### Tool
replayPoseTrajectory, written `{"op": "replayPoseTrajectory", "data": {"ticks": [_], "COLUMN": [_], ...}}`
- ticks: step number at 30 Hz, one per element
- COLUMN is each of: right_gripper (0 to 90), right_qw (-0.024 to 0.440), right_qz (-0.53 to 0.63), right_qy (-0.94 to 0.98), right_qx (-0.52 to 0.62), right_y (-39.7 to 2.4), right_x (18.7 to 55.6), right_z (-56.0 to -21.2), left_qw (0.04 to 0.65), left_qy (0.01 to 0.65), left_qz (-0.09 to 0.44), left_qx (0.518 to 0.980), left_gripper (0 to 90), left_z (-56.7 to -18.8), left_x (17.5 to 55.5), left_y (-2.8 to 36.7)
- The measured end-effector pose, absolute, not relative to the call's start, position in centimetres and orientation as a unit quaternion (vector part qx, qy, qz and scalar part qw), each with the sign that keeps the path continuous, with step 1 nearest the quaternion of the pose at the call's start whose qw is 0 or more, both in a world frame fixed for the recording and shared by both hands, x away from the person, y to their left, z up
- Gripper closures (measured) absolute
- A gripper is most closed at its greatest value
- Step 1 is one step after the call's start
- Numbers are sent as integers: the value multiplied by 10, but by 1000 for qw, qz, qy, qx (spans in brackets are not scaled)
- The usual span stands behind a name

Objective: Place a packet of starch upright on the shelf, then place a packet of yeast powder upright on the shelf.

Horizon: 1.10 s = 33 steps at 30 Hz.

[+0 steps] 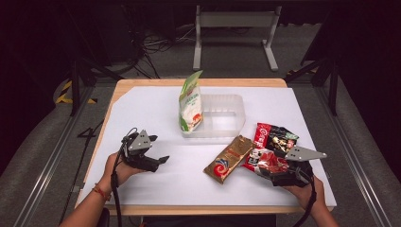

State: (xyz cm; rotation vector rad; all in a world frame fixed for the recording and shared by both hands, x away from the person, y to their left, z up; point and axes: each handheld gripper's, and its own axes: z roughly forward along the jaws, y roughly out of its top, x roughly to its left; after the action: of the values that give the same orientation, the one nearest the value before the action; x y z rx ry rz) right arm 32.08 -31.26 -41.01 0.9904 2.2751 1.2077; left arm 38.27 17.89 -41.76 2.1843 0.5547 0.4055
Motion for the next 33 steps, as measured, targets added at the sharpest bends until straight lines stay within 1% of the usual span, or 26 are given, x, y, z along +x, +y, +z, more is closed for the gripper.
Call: {"op": "replayPoseTrajectory", "data": {"ticks": [1, 6, 7, 14, 15, 23, 28, 30, 33], "right_gripper": [161, 175, 218, 191, 187, 193, 197, 225, 228], "right_qw": [183, 170, 157, 152, 153, 147, 136, 126, 126], "right_qz": [433, 441, 448, 449, 445, 440, 446, 447, 432], "right_qy": [811, 811, 814, 815, 816, 819, 816, 817, 825], "right_qx": [349, 345, 334, 333, 337, 338, 341, 341, 342], "right_y": [-313, -312, -311, -310, -310, -299, -296, -294, -288], "right_x": [322, 324, 323, 322, 324, 330, 340, 347, 360], "right_z": [-410, -410, -409, -407, -407, -401, -394, -389, -383], "left_qw": [412, 409, 413, 417, 416, 426, 419, 417, 415], "left_qy": [221, 219, 221, 238, 243, 249, 236, 231, 229], "left_qz": [161, 171, 169, 158, 164, 168, 170, 166, 163], "left_qx": [869, 869, 867, 863, 861, 853, 860, 863, 865], "left_gripper": [151, 149, 148, 145, 141, 142, 156, 157, 159], "left_z": [-419, -421, -422, -429, -429, -427, -428, -429, -431], "left_x": [381, 370, 368, 359, 359, 359, 356, 357, 357], "left_y": [180, 186, 188, 199, 200, 199, 196, 194, 192]}}
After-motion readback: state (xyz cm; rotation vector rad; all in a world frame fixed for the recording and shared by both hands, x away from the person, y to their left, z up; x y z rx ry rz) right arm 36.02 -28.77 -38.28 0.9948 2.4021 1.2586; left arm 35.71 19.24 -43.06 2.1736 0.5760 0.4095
